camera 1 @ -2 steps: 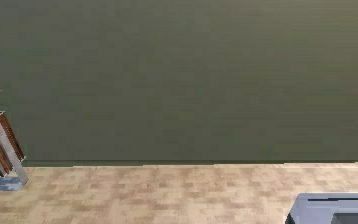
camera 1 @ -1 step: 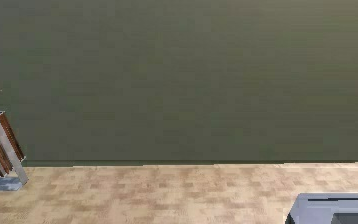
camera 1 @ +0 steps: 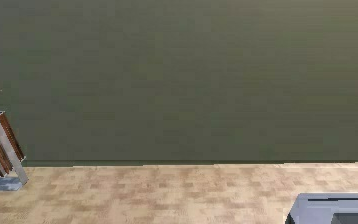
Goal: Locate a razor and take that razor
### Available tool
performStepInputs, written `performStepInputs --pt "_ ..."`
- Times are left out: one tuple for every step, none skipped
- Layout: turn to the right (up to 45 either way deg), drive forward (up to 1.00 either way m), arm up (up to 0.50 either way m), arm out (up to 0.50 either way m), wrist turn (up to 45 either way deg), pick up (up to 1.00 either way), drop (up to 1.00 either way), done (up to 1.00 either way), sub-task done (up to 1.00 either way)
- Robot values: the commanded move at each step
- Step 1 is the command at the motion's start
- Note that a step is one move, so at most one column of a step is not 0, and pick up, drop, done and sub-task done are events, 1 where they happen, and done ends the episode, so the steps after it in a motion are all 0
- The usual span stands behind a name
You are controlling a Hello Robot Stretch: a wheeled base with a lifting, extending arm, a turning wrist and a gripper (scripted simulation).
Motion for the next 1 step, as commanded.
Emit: performStepInputs --pt "0.0 0.0 0.0 0.0 45.0 0.0 0.0 0.0 0.0"
